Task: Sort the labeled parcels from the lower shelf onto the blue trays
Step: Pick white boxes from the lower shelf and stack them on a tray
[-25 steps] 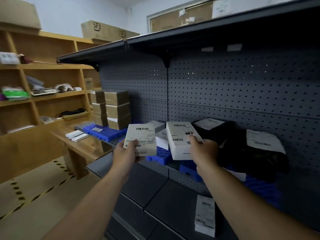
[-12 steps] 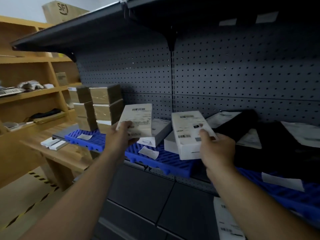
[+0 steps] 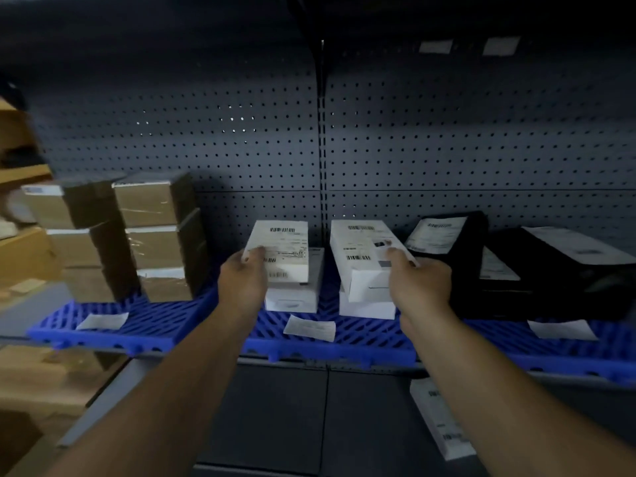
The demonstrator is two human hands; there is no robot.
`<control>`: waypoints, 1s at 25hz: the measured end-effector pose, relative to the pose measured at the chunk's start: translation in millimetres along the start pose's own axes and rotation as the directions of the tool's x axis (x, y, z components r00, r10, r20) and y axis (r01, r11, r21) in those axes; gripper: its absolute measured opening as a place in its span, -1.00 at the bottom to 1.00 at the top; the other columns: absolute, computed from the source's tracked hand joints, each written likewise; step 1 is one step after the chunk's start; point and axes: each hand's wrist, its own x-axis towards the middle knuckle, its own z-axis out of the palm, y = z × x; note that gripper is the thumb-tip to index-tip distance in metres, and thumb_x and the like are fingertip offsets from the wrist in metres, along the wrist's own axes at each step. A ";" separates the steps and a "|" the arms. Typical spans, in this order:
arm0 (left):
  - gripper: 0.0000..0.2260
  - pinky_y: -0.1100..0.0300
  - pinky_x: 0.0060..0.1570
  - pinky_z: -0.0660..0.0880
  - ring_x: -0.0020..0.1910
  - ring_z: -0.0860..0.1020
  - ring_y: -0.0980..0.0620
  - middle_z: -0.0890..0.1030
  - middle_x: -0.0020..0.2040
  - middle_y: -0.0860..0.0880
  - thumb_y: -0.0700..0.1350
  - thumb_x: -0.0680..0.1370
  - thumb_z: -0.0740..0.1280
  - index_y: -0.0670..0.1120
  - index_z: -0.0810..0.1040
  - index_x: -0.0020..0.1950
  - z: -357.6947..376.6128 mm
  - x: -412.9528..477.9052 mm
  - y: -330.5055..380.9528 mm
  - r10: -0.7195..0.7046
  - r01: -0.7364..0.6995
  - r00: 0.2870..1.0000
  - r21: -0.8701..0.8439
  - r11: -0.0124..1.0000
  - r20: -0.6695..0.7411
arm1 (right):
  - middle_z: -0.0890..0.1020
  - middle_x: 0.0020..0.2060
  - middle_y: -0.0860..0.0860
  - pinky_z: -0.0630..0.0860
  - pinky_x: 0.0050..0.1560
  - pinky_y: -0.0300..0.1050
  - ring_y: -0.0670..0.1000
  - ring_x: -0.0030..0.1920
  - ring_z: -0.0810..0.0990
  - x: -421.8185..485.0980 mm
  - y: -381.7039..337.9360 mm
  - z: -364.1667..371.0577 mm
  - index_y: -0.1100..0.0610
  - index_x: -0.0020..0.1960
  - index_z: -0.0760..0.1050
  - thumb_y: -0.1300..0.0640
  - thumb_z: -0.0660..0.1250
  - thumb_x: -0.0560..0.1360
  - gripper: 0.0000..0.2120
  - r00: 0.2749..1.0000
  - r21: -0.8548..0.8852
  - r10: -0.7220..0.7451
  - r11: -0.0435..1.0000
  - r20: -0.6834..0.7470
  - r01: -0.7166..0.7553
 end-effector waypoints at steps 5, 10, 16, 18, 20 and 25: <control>-0.61 -0.11 0.05 0.62 -0.03 0.64 -0.16 0.67 0.01 -0.12 0.14 0.62 0.19 -0.10 0.63 0.18 7.2 23.6 -4.3 0.025 -0.017 0.999 0.255 0.967 -0.028 | 0.71 -0.07 0.16 0.57 -0.21 -0.07 0.07 -0.24 0.63 18.5 4.9 28.0 0.24 0.04 0.65 0.03 0.39 0.58 -0.74 0.995 -0.147 0.009 0.989 -0.101 -0.024; -0.62 -0.13 0.09 0.61 0.00 0.62 -0.21 0.66 0.02 -0.15 0.16 0.62 0.17 -0.11 0.60 0.12 20.1 40.9 -12.5 0.042 -0.035 0.999 0.388 0.921 -0.011 | 0.71 -0.04 0.23 0.60 -0.21 -0.03 0.18 -0.16 0.65 30.3 16.9 46.5 0.29 0.04 0.62 0.06 0.29 0.62 -0.70 0.992 -0.246 -0.024 0.969 -0.127 -0.008; -0.52 -0.15 0.20 0.54 0.17 0.56 -0.25 0.63 0.16 -0.22 0.17 0.63 0.13 -0.16 0.61 0.23 22.4 53.8 -30.0 0.044 -0.040 0.999 0.506 0.861 0.003 | 0.70 -0.03 0.21 0.65 -0.09 0.09 0.25 -0.07 0.68 29.0 25.5 55.7 0.23 0.01 0.60 0.00 0.21 0.65 -0.68 0.974 -0.406 -0.109 0.914 -0.197 0.020; -0.48 -0.15 0.28 0.47 0.27 0.49 -0.26 0.58 0.25 -0.25 0.18 0.64 0.09 -0.16 0.59 0.30 22.1 54.0 -34.4 0.044 -0.043 0.999 0.551 0.833 0.011 | 0.69 -0.01 0.19 0.61 0.00 0.10 0.26 -0.05 0.67 26.9 26.9 54.4 0.19 0.02 0.58 -0.05 0.16 0.65 -0.65 0.961 -0.566 -0.186 0.823 -0.204 0.039; -0.48 -0.15 0.37 0.38 0.38 0.39 -0.26 0.47 0.39 -0.27 0.15 0.66 0.05 -0.18 0.57 0.35 21.4 51.8 -37.9 0.056 -0.074 0.997 0.595 0.800 0.049 | 0.69 0.03 0.21 0.53 0.17 0.16 0.26 -0.01 0.66 24.9 29.9 51.5 0.20 0.07 0.57 -0.07 0.11 0.66 -0.61 0.942 -0.680 -0.276 0.729 -0.192 0.075; -0.61 -0.15 0.13 0.57 0.07 0.58 -0.19 0.61 0.13 -0.14 0.11 0.65 0.08 -0.08 0.56 0.24 23.5 49.1 -41.5 0.062 -0.091 0.995 0.503 0.860 0.075 | 0.69 -0.01 0.21 0.34 0.18 0.09 0.21 -0.04 0.62 28.4 33.0 45.7 0.21 0.03 0.58 -0.06 0.07 0.66 -0.58 0.898 -0.850 -0.420 0.514 -0.135 0.112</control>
